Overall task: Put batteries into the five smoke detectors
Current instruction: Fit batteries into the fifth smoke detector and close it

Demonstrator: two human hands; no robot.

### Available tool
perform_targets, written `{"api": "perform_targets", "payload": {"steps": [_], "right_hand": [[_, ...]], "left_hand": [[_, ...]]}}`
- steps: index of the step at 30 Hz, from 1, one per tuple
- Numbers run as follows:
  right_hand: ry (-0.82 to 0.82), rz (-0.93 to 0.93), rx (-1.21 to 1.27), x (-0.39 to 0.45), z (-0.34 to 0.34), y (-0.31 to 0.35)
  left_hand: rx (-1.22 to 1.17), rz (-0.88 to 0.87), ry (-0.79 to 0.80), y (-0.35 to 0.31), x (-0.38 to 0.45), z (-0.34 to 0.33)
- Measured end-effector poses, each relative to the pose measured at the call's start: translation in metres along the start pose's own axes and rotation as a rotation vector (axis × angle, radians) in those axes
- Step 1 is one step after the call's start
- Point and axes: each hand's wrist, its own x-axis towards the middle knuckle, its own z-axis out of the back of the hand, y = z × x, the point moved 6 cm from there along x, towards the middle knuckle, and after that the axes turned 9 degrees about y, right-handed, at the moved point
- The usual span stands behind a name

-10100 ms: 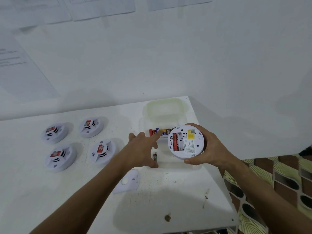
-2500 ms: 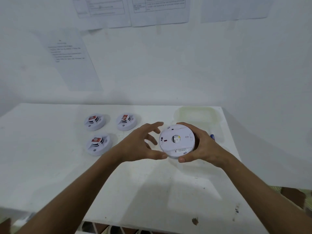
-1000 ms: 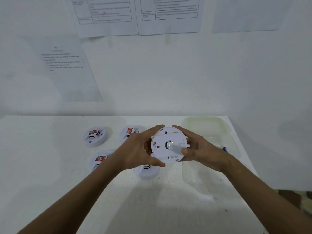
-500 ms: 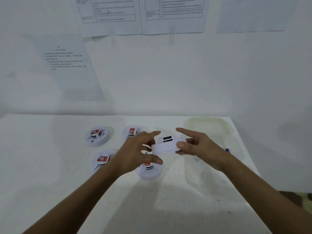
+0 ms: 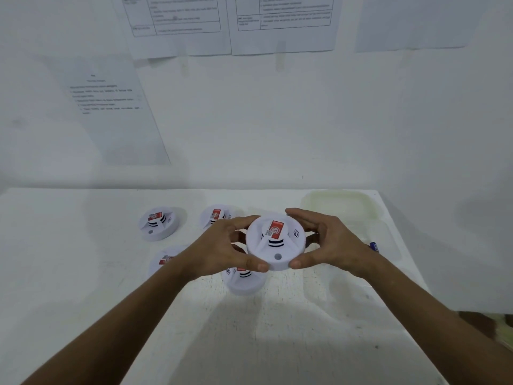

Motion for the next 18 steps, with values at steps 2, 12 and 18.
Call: {"api": "perform_targets", "payload": {"steps": [2, 12, 18], "right_hand": [[0.021, 0.019, 0.004, 0.000, -0.002, 0.000], [0.055, 0.067, -0.026, 0.010, -0.015, 0.008], [-0.003, 0.051, 0.001, 0.013, -0.018, -0.004]], "left_hand": [[0.001, -0.006, -0.021, 0.001, 0.000, 0.001], [0.087, -0.019, -0.053, 0.003, 0.003, 0.005], [0.106, 0.003, -0.055, 0.003, 0.002, 0.001]]}}
